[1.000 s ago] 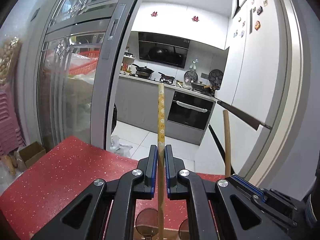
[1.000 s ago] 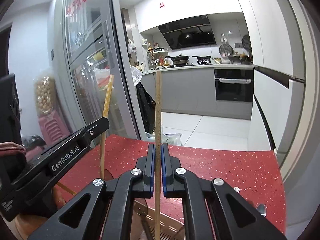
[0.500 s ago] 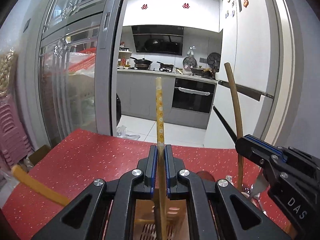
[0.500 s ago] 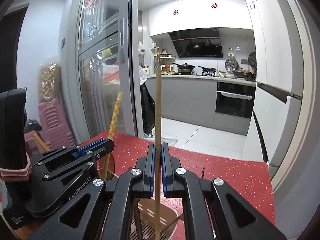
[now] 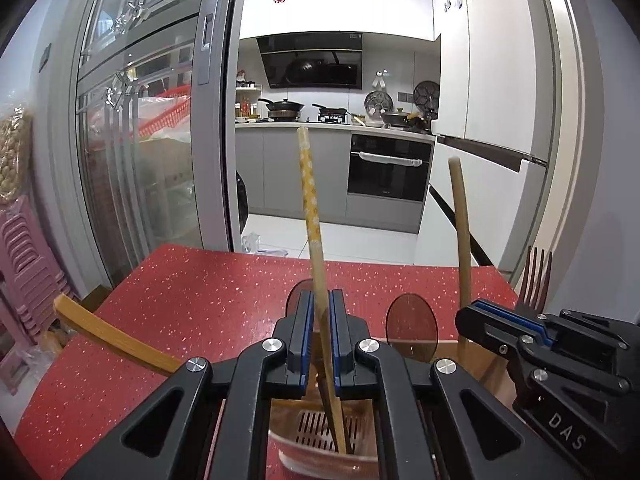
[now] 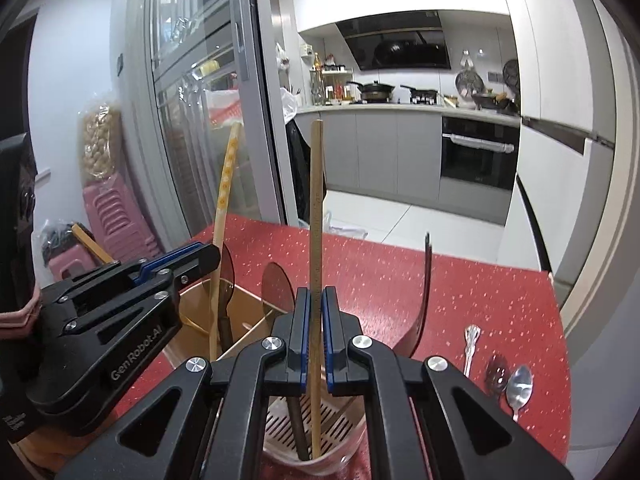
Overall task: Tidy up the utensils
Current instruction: 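Open the right tool releasing its chopstick while the left tool releases its chopstick in the holder, then move both tools back down over the remaining chopsticks and dark spoons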
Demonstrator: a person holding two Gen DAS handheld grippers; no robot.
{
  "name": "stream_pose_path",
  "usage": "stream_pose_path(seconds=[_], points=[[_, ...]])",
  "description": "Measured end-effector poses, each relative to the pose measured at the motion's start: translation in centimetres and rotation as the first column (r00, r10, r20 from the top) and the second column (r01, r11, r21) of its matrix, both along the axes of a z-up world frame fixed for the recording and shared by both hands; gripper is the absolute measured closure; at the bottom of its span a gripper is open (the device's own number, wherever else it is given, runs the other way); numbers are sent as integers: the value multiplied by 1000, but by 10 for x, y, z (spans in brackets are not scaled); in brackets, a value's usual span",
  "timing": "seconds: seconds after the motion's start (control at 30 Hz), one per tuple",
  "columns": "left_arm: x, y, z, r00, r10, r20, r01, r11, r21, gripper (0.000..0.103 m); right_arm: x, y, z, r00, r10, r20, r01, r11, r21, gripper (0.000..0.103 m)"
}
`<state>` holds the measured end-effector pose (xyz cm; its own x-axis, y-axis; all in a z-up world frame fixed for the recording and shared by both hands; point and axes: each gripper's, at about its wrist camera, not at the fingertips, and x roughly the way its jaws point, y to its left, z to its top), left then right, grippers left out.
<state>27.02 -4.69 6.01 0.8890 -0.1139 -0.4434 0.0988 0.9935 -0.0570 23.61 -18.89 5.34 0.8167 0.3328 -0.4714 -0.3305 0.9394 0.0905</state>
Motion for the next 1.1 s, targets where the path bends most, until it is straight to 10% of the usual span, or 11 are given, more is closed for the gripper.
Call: stream_pose_path(seconds=[0.2,0.97,1.03,1.07,1.1], points=[[-11,4,3,1000,7,-24,-7,1000,-13,70,-2,-8,1,999,12,-50,-10,999,44,59],[-98,32,-4,994,-34,-107,27,998,-64,70,-80,-37,7,989,-31,-148,53,988,148,42],[-102,36,-9,991,-31,-131,23,997,-67,46,-86,-35,4,986,-33,-162,56,989,140,41],[-104,39,-11,989,-23,-146,13,998,-68,0,-88,-34,3,985,-31,-169,55,989,139,40],[-109,42,-14,990,4,-139,-14,997,-71,0,-91,-34,2,984,-30,-177,54,989,136,37]])
